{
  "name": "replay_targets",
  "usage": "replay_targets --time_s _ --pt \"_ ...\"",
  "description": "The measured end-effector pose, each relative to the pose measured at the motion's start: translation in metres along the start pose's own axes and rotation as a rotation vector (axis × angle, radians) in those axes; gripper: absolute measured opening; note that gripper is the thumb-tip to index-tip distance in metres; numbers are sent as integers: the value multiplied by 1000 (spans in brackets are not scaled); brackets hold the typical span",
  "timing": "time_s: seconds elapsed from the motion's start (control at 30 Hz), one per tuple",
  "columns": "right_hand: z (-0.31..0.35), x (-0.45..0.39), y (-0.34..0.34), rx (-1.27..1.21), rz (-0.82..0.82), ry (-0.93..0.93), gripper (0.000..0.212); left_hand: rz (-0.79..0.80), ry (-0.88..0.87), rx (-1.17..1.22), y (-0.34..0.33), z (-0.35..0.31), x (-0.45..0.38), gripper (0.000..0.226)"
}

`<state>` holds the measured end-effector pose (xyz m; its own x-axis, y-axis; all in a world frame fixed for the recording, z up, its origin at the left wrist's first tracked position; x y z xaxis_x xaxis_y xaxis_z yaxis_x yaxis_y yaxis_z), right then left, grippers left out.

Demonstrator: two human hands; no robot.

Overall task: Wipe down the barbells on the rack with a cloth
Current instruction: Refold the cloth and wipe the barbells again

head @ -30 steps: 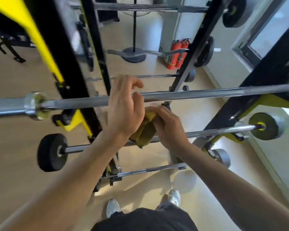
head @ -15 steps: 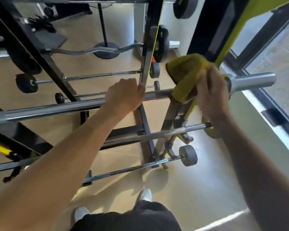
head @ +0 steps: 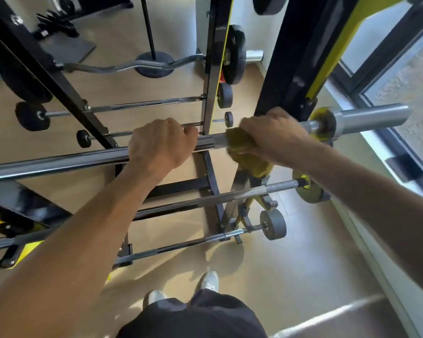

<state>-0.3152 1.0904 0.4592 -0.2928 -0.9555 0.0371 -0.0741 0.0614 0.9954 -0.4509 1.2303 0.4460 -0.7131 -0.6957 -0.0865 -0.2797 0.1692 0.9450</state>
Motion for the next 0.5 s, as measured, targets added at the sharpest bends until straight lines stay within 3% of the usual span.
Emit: replay_targets --time_s 0.1,0.27,0.37,0.5 --pt "-26 17 5 83 -26 -5 24 3 -2 -14 0 1 0 56" --pt "-14 12 5 222 -20 -13 19 8 16 -35 -4 -6 -1 57" --pt "33 -16 0 65 54 -1 25 1 35 -47 -5 -7 -2 55" --pt "86 -33 1 155 -192 196 29 16 19 -38 -6 -2 -4 49"
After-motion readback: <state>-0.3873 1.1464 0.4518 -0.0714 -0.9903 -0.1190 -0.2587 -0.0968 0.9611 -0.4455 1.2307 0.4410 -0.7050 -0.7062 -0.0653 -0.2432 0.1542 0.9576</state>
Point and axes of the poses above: each hand's wrist, its own x-axis away from the middle knuckle, its own y-axis out of the back of the hand, z = x × y, the point moved 7 cm from there along -x, towards the middle knuckle, and after that the axes turned 6 degrees about x, right-handed, at the moved point
